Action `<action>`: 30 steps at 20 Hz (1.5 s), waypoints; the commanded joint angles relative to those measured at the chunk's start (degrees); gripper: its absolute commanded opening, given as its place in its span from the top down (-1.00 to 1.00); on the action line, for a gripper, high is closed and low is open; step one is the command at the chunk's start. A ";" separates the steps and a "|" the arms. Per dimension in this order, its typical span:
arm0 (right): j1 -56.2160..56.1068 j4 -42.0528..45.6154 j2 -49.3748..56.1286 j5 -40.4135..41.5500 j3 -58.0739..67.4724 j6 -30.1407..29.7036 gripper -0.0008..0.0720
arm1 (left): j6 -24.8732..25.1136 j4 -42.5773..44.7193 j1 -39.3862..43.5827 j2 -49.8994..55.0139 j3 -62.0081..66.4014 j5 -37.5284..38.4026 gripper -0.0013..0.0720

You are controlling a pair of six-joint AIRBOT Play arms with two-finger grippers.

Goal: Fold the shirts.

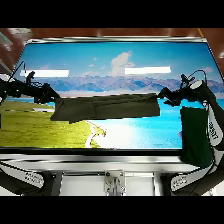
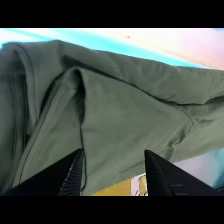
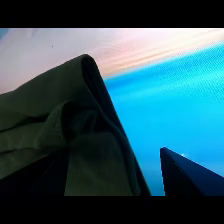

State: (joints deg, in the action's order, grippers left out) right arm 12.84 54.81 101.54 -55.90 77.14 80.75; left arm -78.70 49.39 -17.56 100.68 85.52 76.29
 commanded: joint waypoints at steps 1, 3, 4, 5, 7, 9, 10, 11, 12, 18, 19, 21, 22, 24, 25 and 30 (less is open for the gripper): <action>-0.31 -6.99 3.15 -2.82 -0.02 -1.92 -0.94 | -0.02 -0.81 0.63 -1.51 0.09 1.20 -0.28; -2.10 -7.30 4.63 -2.14 0.00 -1.97 -0.91 | 0.02 -3.21 1.22 -1.90 0.09 1.31 -0.28; -2.78 -7.61 4.72 -1.09 0.00 -2.64 -0.47 | 0.70 -5.20 1.62 -2.12 0.09 1.31 -0.28; -3.06 -8.04 4.37 -0.22 0.02 -3.43 0.21 | 1.60 -6.99 1.97 -2.34 0.09 1.29 -0.26; -2.97 -9.75 2.60 0.20 0.07 -5.46 0.80 | 2.40 -9.33 2.84 -2.67 0.09 0.76 0.04; -2.95 -9.92 -1.70 -0.72 0.07 -9.64 0.80 | 5.70 -11.52 4.72 -2.69 0.04 0.63 0.78; -2.95 -9.88 -4.31 -1.46 0.07 -10.21 0.80 | 7.48 -12.37 6.40 -2.69 0.04 0.07 0.85; -2.95 -9.88 -7.17 -2.69 0.07 -10.14 0.80 | 8.24 -12.57 8.98 -2.69 0.04 -1.73 0.85; -2.99 -9.88 -10.47 -4.39 0.07 -10.12 0.80 | 8.87 -12.57 12.04 -2.67 0.00 -4.31 0.86; -5.27 -9.46 -29.94 -13.09 0.04 -3.37 0.80 | 5.20 -12.57 37.92 1.14 -0.20 -26.45 0.85; -5.33 -9.27 -32.94 -13.53 0.04 -1.60 0.80 | 2.84 -12.66 41.29 2.36 -0.17 -29.16 0.85; -5.31 -9.27 -37.77 -14.73 0.04 1.79 0.80 | 1.51 -17.42 46.95 4.94 -0.11 -33.94 0.85; -5.33 -9.29 -39.63 -15.50 0.04 3.34 0.80 | 1.49 -21.24 49.46 6.16 -0.09 -35.76 0.85; -5.31 -9.29 -42.73 -17.20 0.04 5.81 0.80 | 1.51 -28.28 54.25 8.35 -0.07 -39.60 0.85; -5.33 -9.25 -43.89 -17.57 0.04 6.45 0.80 | 1.51 -30.40 56.39 9.35 -0.04 -40.37 0.85; -5.33 -6.36 -44.59 -18.21 -0.02 8.94 0.80 | 2.51 -31.80 55.32 8.72 -0.09 -44.41 0.86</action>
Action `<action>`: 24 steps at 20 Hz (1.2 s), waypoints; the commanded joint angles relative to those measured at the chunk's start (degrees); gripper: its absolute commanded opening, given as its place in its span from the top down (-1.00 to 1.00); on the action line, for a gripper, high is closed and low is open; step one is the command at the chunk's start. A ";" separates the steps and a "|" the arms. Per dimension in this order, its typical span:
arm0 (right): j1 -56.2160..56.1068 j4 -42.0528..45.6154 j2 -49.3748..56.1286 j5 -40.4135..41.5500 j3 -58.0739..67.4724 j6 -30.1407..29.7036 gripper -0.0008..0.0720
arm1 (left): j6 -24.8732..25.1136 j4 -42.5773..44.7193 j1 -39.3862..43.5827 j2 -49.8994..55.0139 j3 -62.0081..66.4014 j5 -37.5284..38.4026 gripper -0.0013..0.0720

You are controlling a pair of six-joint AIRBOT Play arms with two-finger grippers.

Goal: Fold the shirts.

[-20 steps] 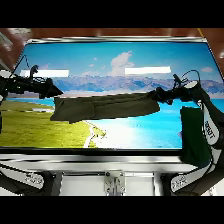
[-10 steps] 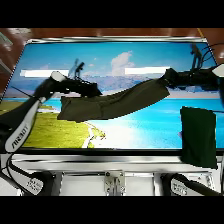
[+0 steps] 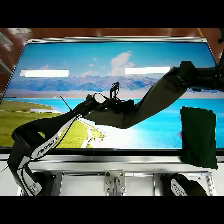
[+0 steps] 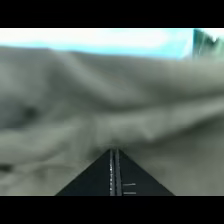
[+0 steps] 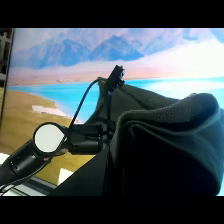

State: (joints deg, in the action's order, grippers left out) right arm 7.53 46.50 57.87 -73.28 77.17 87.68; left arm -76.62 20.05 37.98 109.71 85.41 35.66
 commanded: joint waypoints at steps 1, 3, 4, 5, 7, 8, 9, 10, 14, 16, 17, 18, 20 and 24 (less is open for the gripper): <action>-0.44 3.32 -0.48 -0.35 -0.09 2.19 0.80 | 1.66 -1.95 -2.91 -1.81 0.02 -3.72 0.86; -3.56 6.69 1.88 2.08 -0.09 2.40 0.80 | 2.62 2.89 -9.42 -6.25 0.02 -2.71 0.86; -6.08 6.69 3.65 4.46 -0.09 2.36 0.80 | 2.62 5.84 -13.11 -8.96 0.02 -1.46 0.86; -9.55 6.19 5.88 8.22 -0.09 2.34 0.80 | 2.62 8.94 -17.29 -12.09 0.02 0.39 0.86; -17.64 5.53 10.58 17.70 -0.09 2.38 0.80 | 2.38 14.97 -25.62 -18.51 0.02 4.98 0.86; -22.05 4.48 13.42 22.58 -0.09 2.64 0.80 | 2.40 17.35 -29.55 -21.49 0.02 7.63 0.86; -26.10 3.41 16.41 26.88 -0.09 3.39 0.80 | 2.40 18.47 -33.77 -24.50 0.02 10.99 0.86; -30.27 2.58 20.06 31.76 -0.09 3.96 0.80 | 2.43 18.56 -37.33 -27.12 0.02 14.32 0.86; -41.64 -6.32 34.77 46.97 -0.07 4.94 0.80 | 4.00 18.60 -46.64 -36.02 0.02 24.96 0.86; -43.78 -17.57 41.05 50.90 0.11 4.85 0.80 | 4.17 18.69 -47.98 -38.84 0.02 28.59 0.86; -44.17 -22.45 43.39 51.21 0.55 4.37 0.77 | 4.20 19.12 -47.93 -39.78 0.00 29.70 0.86; -44.17 -26.47 45.18 51.06 1.09 3.41 0.47 | 4.20 19.23 -47.71 -40.35 -0.04 30.36 0.86; -43.19 -30.47 45.62 51.10 1.33 0.57 -0.65 | 5.20 19.37 -47.06 -40.52 -0.11 31.08 0.86; -35.12 -23.10 40.33 34.69 1.33 -5.86 -0.65 | 5.49 20.31 -46.21 -40.39 -1.33 30.88 0.86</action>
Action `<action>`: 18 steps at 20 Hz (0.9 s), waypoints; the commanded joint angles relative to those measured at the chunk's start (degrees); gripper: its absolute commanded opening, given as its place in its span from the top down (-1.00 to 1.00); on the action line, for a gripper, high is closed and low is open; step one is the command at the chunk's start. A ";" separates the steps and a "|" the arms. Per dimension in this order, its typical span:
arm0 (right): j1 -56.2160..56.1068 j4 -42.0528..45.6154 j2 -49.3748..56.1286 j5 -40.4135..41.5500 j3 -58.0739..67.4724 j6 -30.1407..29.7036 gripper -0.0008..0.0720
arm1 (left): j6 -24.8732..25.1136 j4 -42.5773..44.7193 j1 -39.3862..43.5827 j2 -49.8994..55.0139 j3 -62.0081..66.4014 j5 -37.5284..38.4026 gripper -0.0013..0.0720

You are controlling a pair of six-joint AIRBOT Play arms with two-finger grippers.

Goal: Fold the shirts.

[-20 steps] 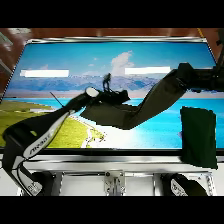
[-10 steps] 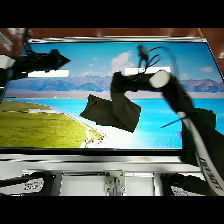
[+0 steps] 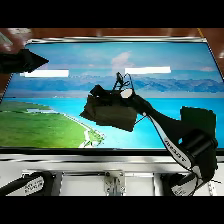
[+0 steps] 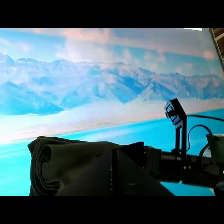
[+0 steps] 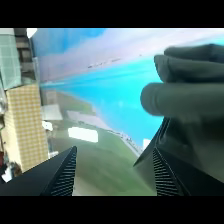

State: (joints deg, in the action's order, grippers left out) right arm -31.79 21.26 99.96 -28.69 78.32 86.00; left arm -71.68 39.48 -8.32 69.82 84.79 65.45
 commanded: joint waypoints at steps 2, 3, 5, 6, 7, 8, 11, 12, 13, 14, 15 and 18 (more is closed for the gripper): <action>10.60 13.33 -5.33 -22.29 0.17 -3.61 -0.65 | 0.55 2.14 0.07 -0.50 -1.40 1.11 0.86; 14.21 20.48 -7.19 -29.22 0.17 -2.10 -0.65 | 0.52 2.82 0.07 -0.50 -1.51 1.29 0.86; 20.85 37.92 -10.01 -42.07 0.15 2.99 -0.65 | 0.52 3.45 0.07 -0.52 -1.57 1.31 0.86; 23.63 46.03 -10.51 -47.54 0.00 4.90 -0.65 | 0.50 3.45 0.07 -0.52 -1.57 1.31 0.86; 26.03 51.04 -10.56 -51.43 -1.05 5.75 -0.65 | 0.50 3.45 0.07 -0.52 -1.57 1.31 0.86; 27.67 51.54 -10.56 -52.43 -3.28 5.53 -0.65 | 0.50 3.45 0.09 -0.50 -1.57 1.31 0.86; 29.05 41.79 -10.47 -43.58 -12.74 2.67 -0.89 | 0.46 3.45 0.20 -0.52 -1.57 1.31 0.86; 28.89 37.18 -10.14 -39.10 -15.47 1.64 -0.89 | 0.17 3.43 0.26 -0.52 -1.57 1.40 0.86; 28.87 32.46 -9.62 -35.04 -17.53 0.81 -0.89 | -0.15 3.43 0.26 -0.50 -1.57 1.62 0.86; 28.87 26.43 -8.48 -31.82 -18.99 -1.14 -0.89 | -0.15 3.43 0.26 -0.50 -1.57 1.92 0.86; 28.81 22.40 -7.13 -30.56 -19.30 -2.82 -0.89 | -0.13 3.45 0.26 -0.50 -1.57 2.12 0.86; 27.56 14.69 -3.23 -28.20 -19.30 -5.33 -0.89 | -0.63 3.43 0.26 -0.50 -1.57 2.14 0.86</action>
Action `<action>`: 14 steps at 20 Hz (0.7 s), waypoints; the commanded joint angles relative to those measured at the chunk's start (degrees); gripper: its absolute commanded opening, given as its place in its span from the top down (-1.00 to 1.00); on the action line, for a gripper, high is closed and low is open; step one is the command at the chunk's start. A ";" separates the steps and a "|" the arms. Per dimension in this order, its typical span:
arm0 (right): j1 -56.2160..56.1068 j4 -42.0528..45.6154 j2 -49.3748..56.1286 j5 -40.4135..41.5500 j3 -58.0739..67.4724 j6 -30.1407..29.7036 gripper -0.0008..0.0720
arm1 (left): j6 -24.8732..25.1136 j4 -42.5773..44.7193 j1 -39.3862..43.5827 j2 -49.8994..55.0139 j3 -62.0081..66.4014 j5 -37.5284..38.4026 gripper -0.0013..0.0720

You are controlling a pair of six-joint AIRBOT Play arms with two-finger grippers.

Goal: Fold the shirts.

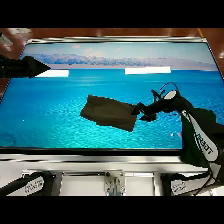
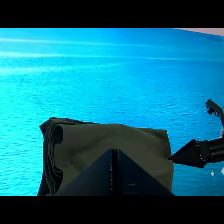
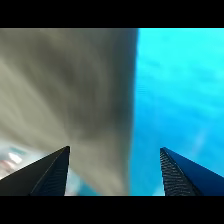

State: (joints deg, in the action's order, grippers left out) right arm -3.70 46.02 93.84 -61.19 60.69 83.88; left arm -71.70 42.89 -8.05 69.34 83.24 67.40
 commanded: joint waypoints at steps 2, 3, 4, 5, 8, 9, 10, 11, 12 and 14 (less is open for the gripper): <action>-2.14 -13.20 4.68 5.14 -1.62 -4.02 -0.61 | -0.61 0.02 0.00 -0.02 -0.02 0.20 0.86; -2.54 -13.88 4.79 5.09 -1.44 -5.68 0.19 | -0.59 0.02 0.00 -0.02 -0.02 0.20 0.86; -2.47 -14.12 4.37 4.33 -1.01 -7.15 0.81 | -0.59 0.02 0.00 -0.02 -0.02 0.20 0.85; -1.73 -14.03 3.41 2.54 0.15 -10.62 0.80 | -0.57 0.02 0.00 -0.02 -0.02 0.20 0.85; 3.50 -8.79 -2.40 -5.20 6.88 -13.70 0.80 | -0.50 0.04 0.00 -0.02 -0.02 0.20 0.85; 6.19 -5.09 -5.40 -7.23 9.94 -11.02 0.80 | -0.20 0.04 0.00 -0.02 -0.02 0.20 0.85; 9.25 -1.09 -8.57 -9.03 13.22 -7.45 0.80 | 0.57 0.04 0.00 -0.02 -0.02 0.20 0.86; 12.41 2.25 -11.50 -10.82 16.28 -3.93 0.81 | 0.59 0.04 0.00 -0.02 -0.02 0.20 0.86; 16.00 5.38 -14.49 -12.13 19.30 -0.42 0.81 | 0.61 0.04 0.00 -0.02 -0.02 0.17 0.85; 22.91 9.77 -19.23 -15.72 24.17 4.50 0.81 | 1.77 0.04 0.00 -0.02 -0.02 0.20 0.85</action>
State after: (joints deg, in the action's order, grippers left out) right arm 10.92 47.31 81.30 -71.05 77.87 80.62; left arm -71.29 42.94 -8.05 69.34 83.24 67.59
